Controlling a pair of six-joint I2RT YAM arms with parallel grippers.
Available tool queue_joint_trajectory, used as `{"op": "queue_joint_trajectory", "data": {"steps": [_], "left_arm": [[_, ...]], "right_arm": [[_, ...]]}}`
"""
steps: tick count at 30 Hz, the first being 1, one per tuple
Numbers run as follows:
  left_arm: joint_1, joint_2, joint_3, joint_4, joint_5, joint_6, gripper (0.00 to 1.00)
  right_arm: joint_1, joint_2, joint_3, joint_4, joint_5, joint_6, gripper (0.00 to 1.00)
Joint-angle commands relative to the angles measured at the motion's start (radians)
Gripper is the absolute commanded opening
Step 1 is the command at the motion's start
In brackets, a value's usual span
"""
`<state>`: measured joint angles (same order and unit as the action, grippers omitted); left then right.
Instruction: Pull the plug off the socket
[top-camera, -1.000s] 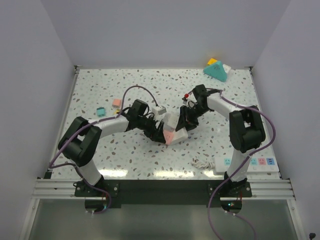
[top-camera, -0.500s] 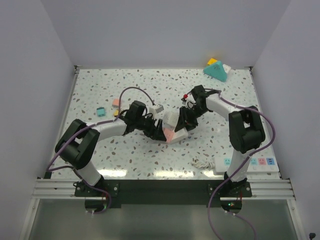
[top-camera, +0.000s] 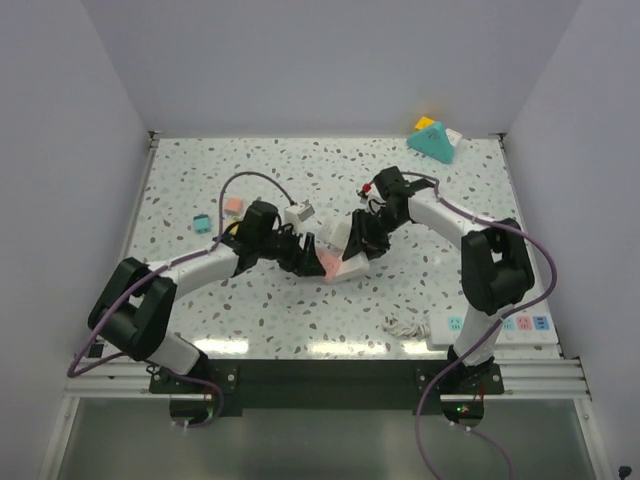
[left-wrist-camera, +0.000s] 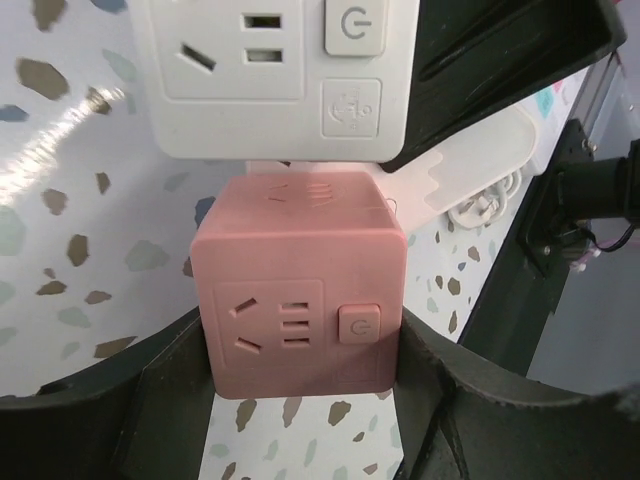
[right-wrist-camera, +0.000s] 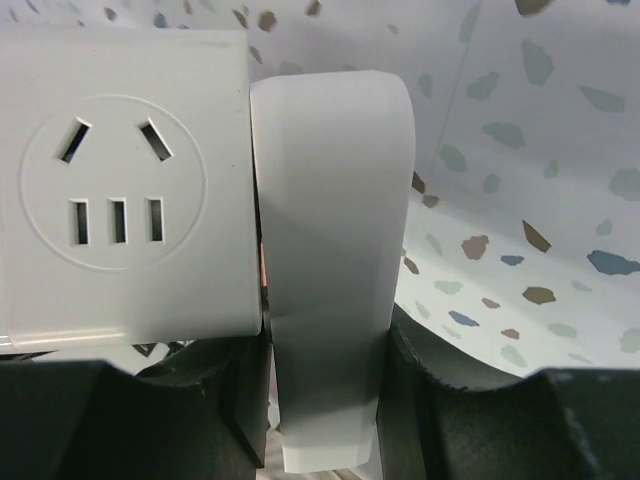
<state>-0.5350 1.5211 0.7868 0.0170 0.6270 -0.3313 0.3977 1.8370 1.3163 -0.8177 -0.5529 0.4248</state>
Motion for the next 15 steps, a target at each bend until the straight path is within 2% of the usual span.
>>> {"op": "queue_joint_trajectory", "data": {"steps": [1, 3, 10, 12, 13, 14, 15], "left_arm": [[0.13, -0.206, 0.048, 0.271, 0.083, -0.121, 0.0], [0.179, -0.229, 0.052, 0.256, 0.129, -0.123, 0.0], [0.257, -0.288, -0.004, 0.253, 0.132, -0.115, 0.0], [0.279, -0.305, 0.008, 0.183, 0.064, -0.077, 0.0], [0.286, -0.299, 0.04, 0.079, 0.007, -0.031, 0.0], [0.312, -0.289, 0.055, 0.027, -0.121, -0.016, 0.0], [0.328, -0.274, 0.072, -0.018, -0.192, -0.006, 0.0]], "right_arm": [[-0.019, 0.034, -0.042, -0.126, 0.573, -0.084, 0.0], [-0.017, 0.048, -0.037, -0.124, 0.571, -0.083, 0.0], [-0.02, 0.045, -0.038, -0.101, 0.513, -0.08, 0.0], [-0.02, 0.035, -0.042, -0.09, 0.472, -0.083, 0.0], [-0.02, 0.027, -0.045, -0.089, 0.46, -0.083, 0.0], [-0.02, 0.019, -0.046, -0.086, 0.449, -0.081, 0.0], [-0.022, 0.013, -0.048, -0.081, 0.423, -0.083, 0.0]]}}
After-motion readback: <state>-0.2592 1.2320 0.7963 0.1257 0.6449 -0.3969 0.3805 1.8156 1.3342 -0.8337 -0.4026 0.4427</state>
